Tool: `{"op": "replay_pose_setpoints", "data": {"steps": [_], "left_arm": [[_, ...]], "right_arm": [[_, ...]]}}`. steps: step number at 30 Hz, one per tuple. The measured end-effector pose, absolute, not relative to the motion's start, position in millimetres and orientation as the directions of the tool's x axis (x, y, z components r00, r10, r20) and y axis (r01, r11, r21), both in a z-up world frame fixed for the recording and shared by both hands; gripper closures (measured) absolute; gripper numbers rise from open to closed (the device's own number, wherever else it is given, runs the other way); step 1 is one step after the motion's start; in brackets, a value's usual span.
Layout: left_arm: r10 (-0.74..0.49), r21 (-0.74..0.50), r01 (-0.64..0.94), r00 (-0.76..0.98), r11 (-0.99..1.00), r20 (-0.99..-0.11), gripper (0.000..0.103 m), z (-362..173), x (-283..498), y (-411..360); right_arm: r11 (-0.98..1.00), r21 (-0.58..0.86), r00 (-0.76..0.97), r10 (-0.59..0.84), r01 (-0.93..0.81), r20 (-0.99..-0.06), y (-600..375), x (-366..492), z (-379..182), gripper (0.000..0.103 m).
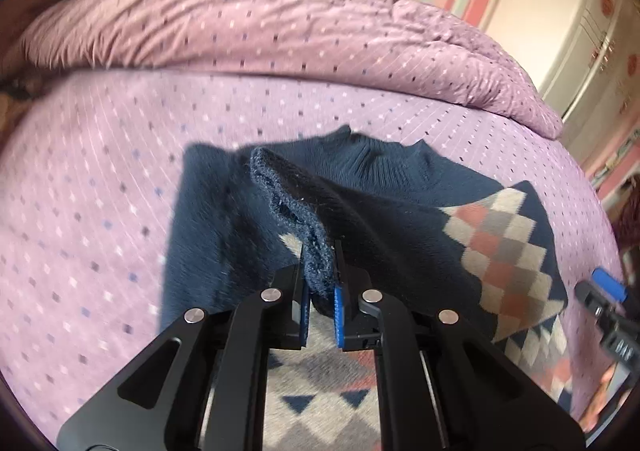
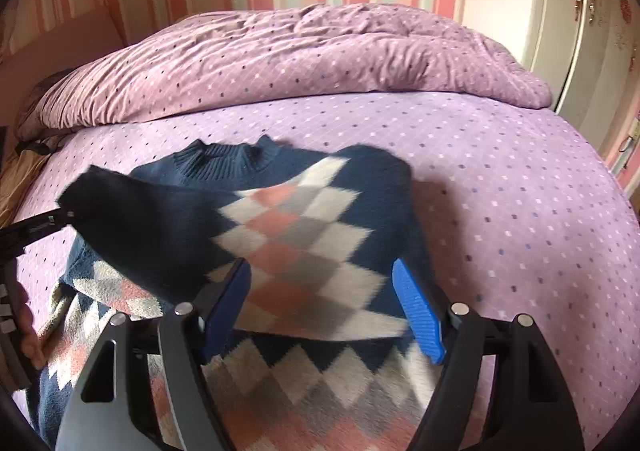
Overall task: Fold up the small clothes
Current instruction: 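Grasp the opposite side edge with the left gripper and fold it inward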
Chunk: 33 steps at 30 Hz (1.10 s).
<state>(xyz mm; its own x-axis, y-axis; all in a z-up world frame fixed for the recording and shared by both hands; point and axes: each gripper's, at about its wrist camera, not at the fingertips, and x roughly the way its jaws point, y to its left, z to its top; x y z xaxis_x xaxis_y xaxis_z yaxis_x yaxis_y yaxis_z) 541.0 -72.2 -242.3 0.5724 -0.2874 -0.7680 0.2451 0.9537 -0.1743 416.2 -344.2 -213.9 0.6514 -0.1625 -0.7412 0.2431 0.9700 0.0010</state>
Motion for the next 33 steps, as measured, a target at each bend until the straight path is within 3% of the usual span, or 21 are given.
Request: {"op": "replay_pose_setpoints", "data": {"steps": [2, 12, 18, 19, 21, 23, 28, 33], "left_arm": [[-0.273, -0.138, 0.267, 0.579, 0.954, -0.768, 0.096, -238.1, 536.6, -64.0], [-0.224, -0.106, 0.254, 0.498, 0.961, -0.838, 0.096, -308.9, 535.0, -34.3], [-0.238, -0.143, 0.223, 0.491, 0.964, -0.838, 0.092, -315.6, 538.1, -31.4], [-0.236, -0.137, 0.23, 0.492, 0.964, -0.838, 0.089, -312.4, 537.2, -32.8], [-0.236, -0.122, 0.251, 0.497, 0.96, -0.835, 0.071, -303.2, 532.2, -36.3], [-0.159, -0.03, 0.236, 0.549, 0.971, -0.821, 0.022, -286.7, 522.4, -36.8], [-0.162, -0.001, 0.268, 0.582, 0.963, -0.797, 0.018, -254.8, 508.6, -27.6], [-0.295, -0.095, 0.377, 0.517, 0.921, -0.803, 0.013, -254.3, 513.5, -49.5]], "right_arm": [[0.965, -0.007, 0.649, -0.181, 0.262, -0.739, -348.7, 410.4, -209.4, 0.017], [0.955, -0.024, 0.591, -0.203, 0.296, -0.781, -356.0, 401.0, -244.9, 0.017], [0.959, -0.063, 0.562, -0.215, 0.277, -0.798, -355.0, 407.5, -262.7, 0.017], [0.961, -0.073, 0.568, -0.217, 0.266, -0.794, -353.7, 410.7, -262.2, 0.017], [0.965, -0.088, 0.568, -0.218, 0.247, -0.793, -352.1, 417.8, -261.9, 0.017], [0.965, -0.101, 0.572, -0.225, 0.24, -0.789, -351.3, 424.3, -259.9, 0.017], [0.966, -0.111, 0.592, -0.231, 0.232, -0.772, -352.2, 436.7, -251.9, 0.017], [0.964, -0.136, 0.594, -0.25, 0.229, -0.764, -350.9, 444.6, -251.2, 0.017]]}}
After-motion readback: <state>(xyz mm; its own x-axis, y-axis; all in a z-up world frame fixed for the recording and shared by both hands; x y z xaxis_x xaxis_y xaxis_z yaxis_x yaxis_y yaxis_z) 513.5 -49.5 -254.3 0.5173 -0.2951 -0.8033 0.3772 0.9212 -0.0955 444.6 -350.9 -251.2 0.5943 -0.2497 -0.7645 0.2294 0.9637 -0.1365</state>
